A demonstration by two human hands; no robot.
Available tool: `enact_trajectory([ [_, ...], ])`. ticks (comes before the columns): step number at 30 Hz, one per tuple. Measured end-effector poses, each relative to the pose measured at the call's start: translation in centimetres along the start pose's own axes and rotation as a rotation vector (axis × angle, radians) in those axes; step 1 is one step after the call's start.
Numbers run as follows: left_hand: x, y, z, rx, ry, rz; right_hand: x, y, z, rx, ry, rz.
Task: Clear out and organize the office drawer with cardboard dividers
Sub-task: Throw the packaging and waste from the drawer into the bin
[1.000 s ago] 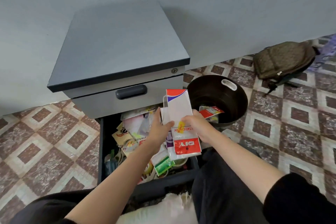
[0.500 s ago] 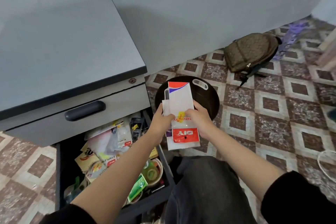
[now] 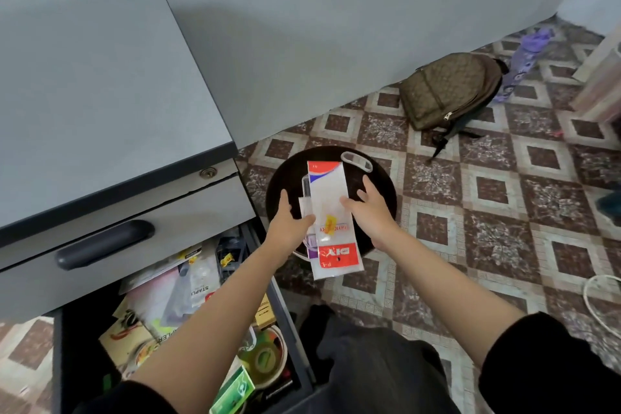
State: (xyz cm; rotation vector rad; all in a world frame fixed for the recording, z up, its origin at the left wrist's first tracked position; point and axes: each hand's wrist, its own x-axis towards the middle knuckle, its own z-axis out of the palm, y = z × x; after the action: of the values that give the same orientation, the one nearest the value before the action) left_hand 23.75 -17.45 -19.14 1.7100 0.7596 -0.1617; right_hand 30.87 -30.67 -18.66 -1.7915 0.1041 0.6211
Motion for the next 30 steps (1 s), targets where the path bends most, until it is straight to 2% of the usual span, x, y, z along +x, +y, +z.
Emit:
enact_trajectory([
  [3, -0.5, -1.5, -0.7, 0.07, -0.016, -0.025, -0.2, 1.2, -0.3, -0.057, -0.013, 0.011],
  [9, -1.6, -3.0, -1.5, 0.035, -0.012, -0.078, -1.8, 1.8, 0.0, -0.145, -0.021, 0.002],
  [18, -6.2, -2.8, -4.4, -0.014, 0.048, -0.01, -5.7, -0.1, 1.8, -0.153, -0.103, -0.053],
  [25, -11.6, -5.5, -8.5, 0.033, 0.113, 0.036, -10.8, -1.1, 6.3, -0.158, -0.192, -0.138],
  [30, -15.1, -9.6, -13.0, 0.02, 0.2, -0.026, -13.7, 0.3, 11.4, -0.265, -0.278, -0.182],
])
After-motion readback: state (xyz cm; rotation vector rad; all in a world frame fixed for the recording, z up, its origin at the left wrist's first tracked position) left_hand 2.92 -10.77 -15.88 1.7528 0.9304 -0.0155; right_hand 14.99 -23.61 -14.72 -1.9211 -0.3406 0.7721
